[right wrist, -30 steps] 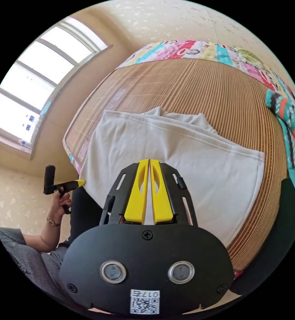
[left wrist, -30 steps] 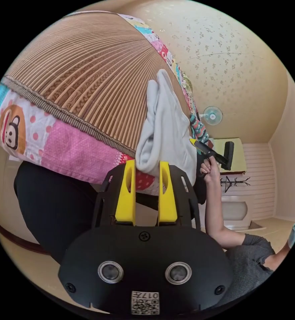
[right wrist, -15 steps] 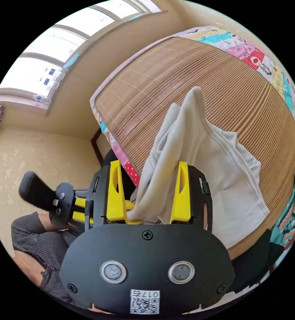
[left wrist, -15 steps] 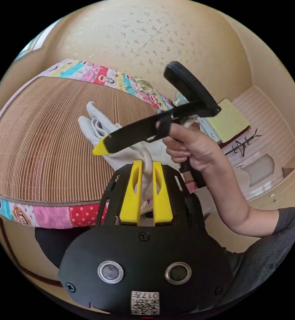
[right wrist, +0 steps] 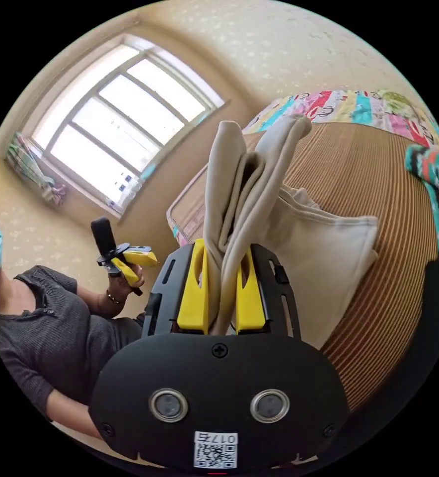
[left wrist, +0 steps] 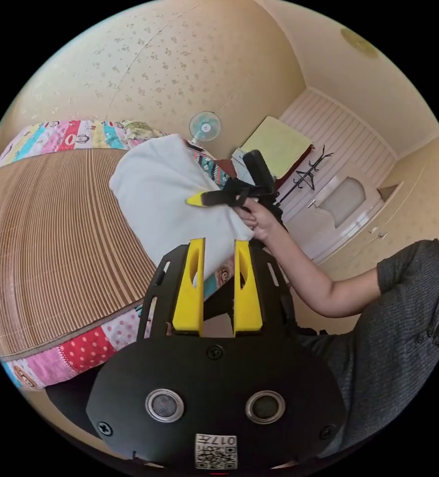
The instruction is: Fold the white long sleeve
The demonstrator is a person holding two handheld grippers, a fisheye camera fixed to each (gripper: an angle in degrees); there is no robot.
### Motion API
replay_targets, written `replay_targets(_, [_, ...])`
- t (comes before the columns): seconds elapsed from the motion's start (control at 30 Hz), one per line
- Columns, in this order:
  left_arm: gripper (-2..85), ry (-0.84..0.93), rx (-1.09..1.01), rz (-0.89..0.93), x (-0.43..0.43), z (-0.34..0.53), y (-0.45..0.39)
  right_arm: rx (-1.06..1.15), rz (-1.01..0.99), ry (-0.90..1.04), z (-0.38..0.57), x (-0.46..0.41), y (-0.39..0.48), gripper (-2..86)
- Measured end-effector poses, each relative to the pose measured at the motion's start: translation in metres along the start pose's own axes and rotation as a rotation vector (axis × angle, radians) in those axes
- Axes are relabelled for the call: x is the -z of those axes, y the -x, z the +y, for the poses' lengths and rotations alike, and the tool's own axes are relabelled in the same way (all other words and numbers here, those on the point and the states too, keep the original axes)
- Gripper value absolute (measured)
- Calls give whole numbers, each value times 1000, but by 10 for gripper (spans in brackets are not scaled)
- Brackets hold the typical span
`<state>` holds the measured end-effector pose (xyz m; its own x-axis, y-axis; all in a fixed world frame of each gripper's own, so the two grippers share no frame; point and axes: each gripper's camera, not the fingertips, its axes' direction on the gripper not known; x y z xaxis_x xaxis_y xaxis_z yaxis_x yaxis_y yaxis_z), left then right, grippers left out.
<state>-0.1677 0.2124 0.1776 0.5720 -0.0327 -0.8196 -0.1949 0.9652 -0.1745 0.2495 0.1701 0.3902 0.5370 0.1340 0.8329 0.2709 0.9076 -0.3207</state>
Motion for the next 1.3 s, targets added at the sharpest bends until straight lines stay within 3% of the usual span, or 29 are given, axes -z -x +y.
replay_targets(0.07, [111,41,80,17,-15,3,23,-165,61,-52,48,26,-64,86])
replay_targets(0.17, [115,90,157,67,-39,0,43,-315,215,30,78,35,-104,121])
replay_targets(0.33, [131,109,235,33,-71,-13,60,-286,262,12,85,60,-99,158])
replay_targets(0.47, [159,151,317,-14,-106,-29,83,-302,139,0,87,63,-115,129])
replay_targets(0.6, [155,107,321,18,-107,-39,84,-47,237,-127,77,87,-43,91])
replay_targets(0.67, [137,94,286,-43,-101,-41,79,209,265,-168,69,93,11,84])
replay_targets(0.73, [135,108,278,-63,-101,-39,80,249,276,-144,59,91,21,83])
replay_targets(0.93, [127,109,361,-26,-94,-21,100,-305,293,138,68,55,-126,96])
replay_targets(1.03, [115,97,363,-48,-79,-10,102,-312,61,-86,106,92,-137,103])
replay_targets(1.17, [125,110,383,-22,-75,-2,114,-283,99,-199,132,128,-132,119])
replay_targets(1.3, [141,134,392,17,-95,-10,120,-329,0,9,124,104,-155,165])
